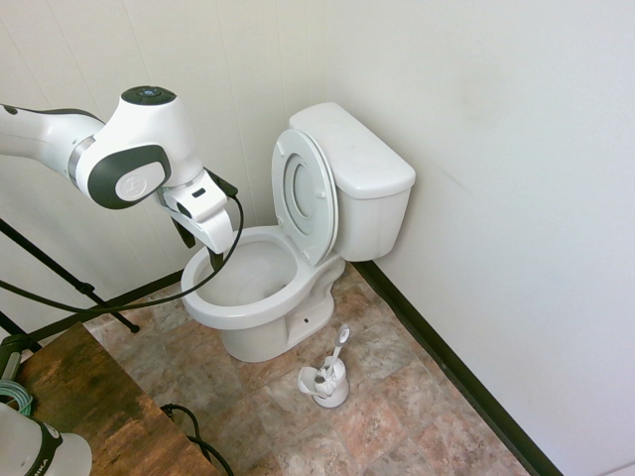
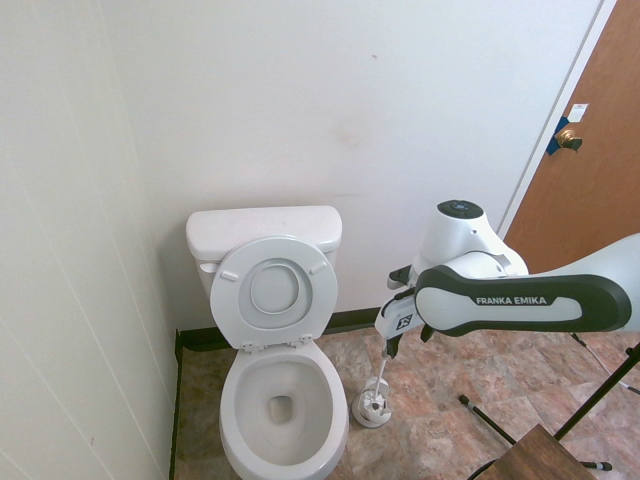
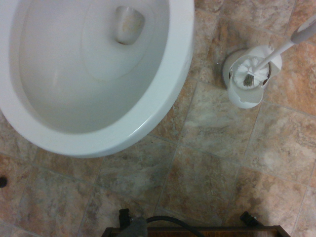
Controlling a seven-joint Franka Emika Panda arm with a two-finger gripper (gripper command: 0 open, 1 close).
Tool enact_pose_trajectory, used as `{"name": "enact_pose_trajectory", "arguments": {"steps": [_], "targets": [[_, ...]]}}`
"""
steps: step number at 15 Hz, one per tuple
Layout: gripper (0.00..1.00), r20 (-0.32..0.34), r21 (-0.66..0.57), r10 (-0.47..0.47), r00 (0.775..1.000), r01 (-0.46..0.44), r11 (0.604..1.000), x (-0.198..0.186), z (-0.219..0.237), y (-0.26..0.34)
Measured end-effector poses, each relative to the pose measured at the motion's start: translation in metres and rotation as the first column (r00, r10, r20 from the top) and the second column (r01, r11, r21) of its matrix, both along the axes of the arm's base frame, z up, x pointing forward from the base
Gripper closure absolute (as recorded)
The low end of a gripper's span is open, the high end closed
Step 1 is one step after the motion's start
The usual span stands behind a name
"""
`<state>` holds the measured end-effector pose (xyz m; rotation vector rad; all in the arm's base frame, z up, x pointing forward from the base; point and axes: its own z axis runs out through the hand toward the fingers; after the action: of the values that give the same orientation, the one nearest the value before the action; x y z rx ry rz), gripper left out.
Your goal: Clean the toilet
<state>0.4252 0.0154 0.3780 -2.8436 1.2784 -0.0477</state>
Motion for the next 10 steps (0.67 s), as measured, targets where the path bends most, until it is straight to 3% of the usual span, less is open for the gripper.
{"name": "enact_pose_trajectory", "arguments": {"steps": [4, 10], "targets": [[0.0, 0.001, 0.006, -0.029, 1.0, 0.029, 1.0, 0.013, -0.005, -0.01], [0.0, -0.021, 0.009, -0.152, 0.988, 0.152, 0.988, 0.076, -0.041, -0.076]]}}
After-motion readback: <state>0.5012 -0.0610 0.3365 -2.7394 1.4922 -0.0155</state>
